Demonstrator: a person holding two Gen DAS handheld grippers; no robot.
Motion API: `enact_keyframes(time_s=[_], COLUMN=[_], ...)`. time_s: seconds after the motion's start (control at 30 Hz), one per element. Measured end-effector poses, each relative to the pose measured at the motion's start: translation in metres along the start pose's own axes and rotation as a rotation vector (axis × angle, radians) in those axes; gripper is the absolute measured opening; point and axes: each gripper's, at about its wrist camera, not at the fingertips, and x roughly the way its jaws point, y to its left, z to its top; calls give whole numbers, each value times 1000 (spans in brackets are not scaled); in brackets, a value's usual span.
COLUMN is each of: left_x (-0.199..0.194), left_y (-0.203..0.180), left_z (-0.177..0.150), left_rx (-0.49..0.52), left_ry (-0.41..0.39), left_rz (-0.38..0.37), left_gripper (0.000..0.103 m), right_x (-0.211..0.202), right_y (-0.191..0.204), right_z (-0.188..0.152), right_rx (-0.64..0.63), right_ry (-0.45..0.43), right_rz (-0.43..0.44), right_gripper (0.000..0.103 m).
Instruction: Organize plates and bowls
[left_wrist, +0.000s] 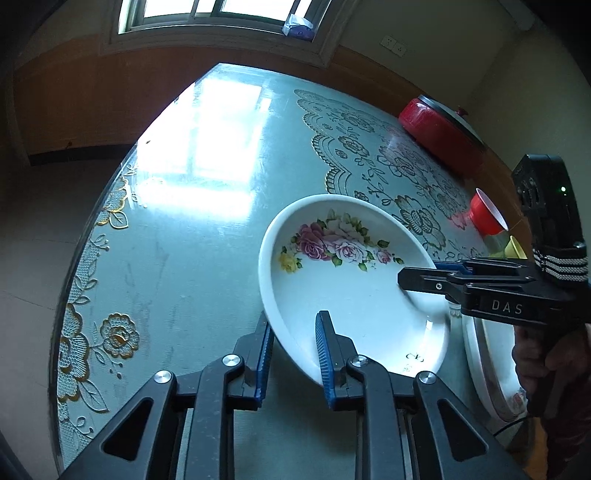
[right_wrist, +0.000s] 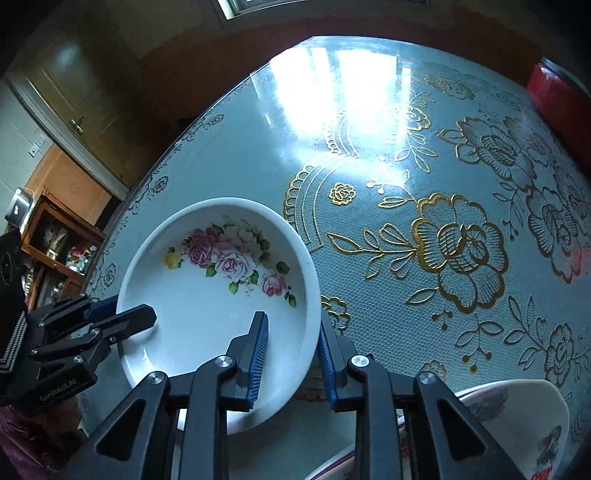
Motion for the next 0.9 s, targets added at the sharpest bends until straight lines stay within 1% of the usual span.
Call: enact_keyframes(time_s=[0.07,0.17,0.27,0.33,0.4,0.43,0.53,0.57,0.63,0.67,0.7,0.77,0.8,0.87,0.9], left_x=[0,-4,-5,-6,-7,-7,-8,-9,-10,-10,-10,-11,-11,-11,-11], left_y=[5,12,18,18,16,15,14,14,15,15,15,15,15,16,16], left_z=[1,0,1,0,-1,-1,-2,-3,-5,-6,-6,-7,-7,-7,-7], left_rx=[-12,-26,-47,-50,-35,-27,-24,-22,-17,-13,-10,-8,-3,2,5], left_ry=[-5,-2,0,3,3,2,-1,-3,-14,-19,-22,-28,-31,-37,-40], left_rz=[10,7,-5,-16,-17,-15,-21,-20,-14,-11,-10,-6,-1,15,23], left_gripper=[20,19,19,19,22,24,28,28,28,27,27,27,27,22,21], right_x=[-1,-4,-7,-5,-3,-3,0,0,-1,-2,-4,-7,-8,-9,-9], right_y=[-2,-2,-3,2,10,15,26,27,25,22,17,15,15,18,19], right_z=[-4,-10,-13,-10,-10,-10,-12,-13,-15,-16,-18,-21,-23,-27,-28], right_rx=[40,63,84,85,68,55,7,5,17,39,61,76,77,83,89], right_ry=[8,29,45,37,25,20,9,2,-8,-12,-16,-23,-26,-30,-31], right_rz=[19,40,67,77,73,59,1,-16,-40,-30,-17,-13,-19,-28,-23], right_gripper=[19,17,22,30,42,44,44,42,32,25,20,17,17,17,16])
